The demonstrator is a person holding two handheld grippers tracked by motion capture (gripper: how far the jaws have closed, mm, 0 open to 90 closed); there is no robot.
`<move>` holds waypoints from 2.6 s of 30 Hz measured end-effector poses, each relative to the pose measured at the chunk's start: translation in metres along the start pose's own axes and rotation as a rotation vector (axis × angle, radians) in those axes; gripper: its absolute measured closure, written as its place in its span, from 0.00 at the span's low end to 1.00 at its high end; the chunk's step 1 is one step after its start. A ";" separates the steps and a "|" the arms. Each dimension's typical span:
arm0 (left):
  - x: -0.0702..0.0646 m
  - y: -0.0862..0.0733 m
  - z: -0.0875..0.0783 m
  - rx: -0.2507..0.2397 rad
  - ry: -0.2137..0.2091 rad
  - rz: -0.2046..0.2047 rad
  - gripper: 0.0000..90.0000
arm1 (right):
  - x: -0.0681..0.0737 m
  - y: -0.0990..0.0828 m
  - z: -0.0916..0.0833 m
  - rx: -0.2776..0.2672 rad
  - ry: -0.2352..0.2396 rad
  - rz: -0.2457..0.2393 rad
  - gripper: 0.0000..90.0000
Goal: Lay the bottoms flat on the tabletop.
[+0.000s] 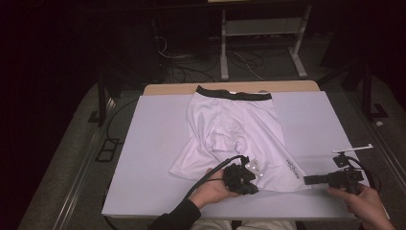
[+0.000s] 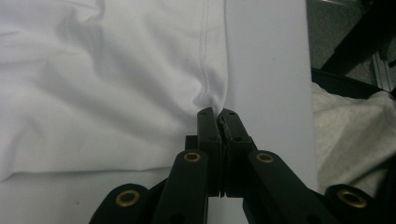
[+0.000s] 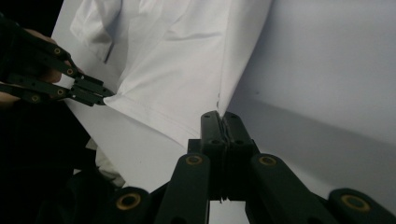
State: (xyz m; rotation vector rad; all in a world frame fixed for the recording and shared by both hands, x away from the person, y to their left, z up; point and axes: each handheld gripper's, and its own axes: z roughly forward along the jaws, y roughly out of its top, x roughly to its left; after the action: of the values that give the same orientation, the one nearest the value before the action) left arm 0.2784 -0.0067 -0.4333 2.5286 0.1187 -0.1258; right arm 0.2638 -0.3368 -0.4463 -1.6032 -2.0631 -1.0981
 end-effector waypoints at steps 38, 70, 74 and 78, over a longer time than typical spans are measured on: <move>-0.019 0.012 0.009 -0.019 -0.135 0.020 0.90 | 0.000 -0.016 -0.014 0.024 -0.054 -0.023 0.82; 0.009 -0.003 -0.032 -0.257 -0.029 -0.124 0.00 | 0.040 0.017 -0.020 -0.218 -0.137 -0.265 0.00; 0.012 -0.006 -0.042 -0.274 -0.014 -0.130 0.00 | 0.041 0.022 -0.021 -0.228 -0.122 -0.282 0.00; 0.016 -0.011 -0.055 -0.292 0.009 -0.143 0.00 | 0.043 0.027 -0.020 -0.230 -0.123 -0.292 0.00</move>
State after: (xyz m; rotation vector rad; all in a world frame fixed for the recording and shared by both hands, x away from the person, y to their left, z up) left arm 0.2966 0.0344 -0.3966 2.2282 0.2994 -0.1425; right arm 0.2705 -0.3194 -0.3953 -1.5358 -2.3837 -1.4120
